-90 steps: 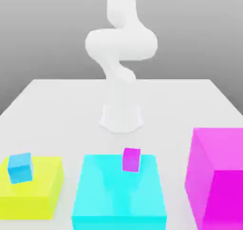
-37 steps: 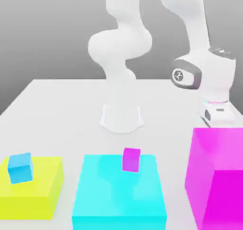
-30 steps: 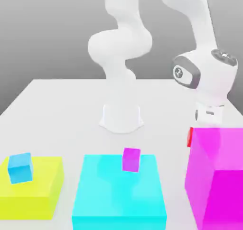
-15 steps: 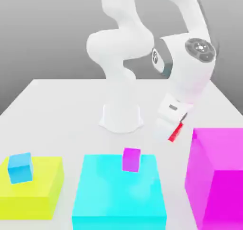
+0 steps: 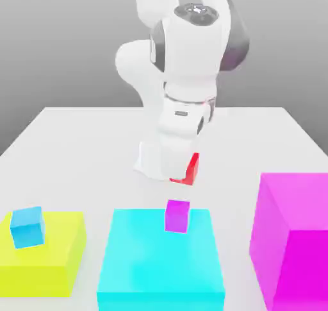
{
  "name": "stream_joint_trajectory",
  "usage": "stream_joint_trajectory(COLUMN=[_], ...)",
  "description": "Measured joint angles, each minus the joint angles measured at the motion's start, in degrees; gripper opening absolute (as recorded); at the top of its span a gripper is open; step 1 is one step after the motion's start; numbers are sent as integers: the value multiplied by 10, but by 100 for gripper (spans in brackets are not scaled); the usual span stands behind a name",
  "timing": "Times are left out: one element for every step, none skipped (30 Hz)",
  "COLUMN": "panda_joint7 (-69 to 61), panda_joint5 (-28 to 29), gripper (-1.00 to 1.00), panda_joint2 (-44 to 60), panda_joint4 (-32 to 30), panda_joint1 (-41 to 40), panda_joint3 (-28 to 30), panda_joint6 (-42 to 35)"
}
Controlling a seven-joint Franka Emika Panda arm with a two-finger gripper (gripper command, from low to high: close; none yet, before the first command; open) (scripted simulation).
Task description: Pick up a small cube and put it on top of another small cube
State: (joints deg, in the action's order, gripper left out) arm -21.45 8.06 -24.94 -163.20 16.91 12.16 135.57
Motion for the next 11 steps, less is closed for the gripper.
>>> stream_joint_trajectory(panda_joint7=[-22, -42, -52, -59, -63, -67, -69, -71, -72, -72, -72], panda_joint5=[4, 6, 6, 5, 3, 1, -1, -3, -4, -4, -4], gripper=[-100, -100, -100, -100, -100, -100, -100, -100, 100, 100, 100], panda_joint2=[-2, -1, 10, 25, 43, 62, 81, 101, 114, 114, 114], panda_joint4=[-2, -4, -7, -10, -14, -17, -21, -25, -27, -27, -27], panda_joint1=[1, 3, 4, 7, 9, 11, 12, 14, 14, 14, 14], panda_joint3=[7, 14, 18, 22, 25, 28, 30, 32, 33, 33, 33], panda_joint6=[11, 23, 41, 62, 84, 107, 131, 154, 169, 169, 169])
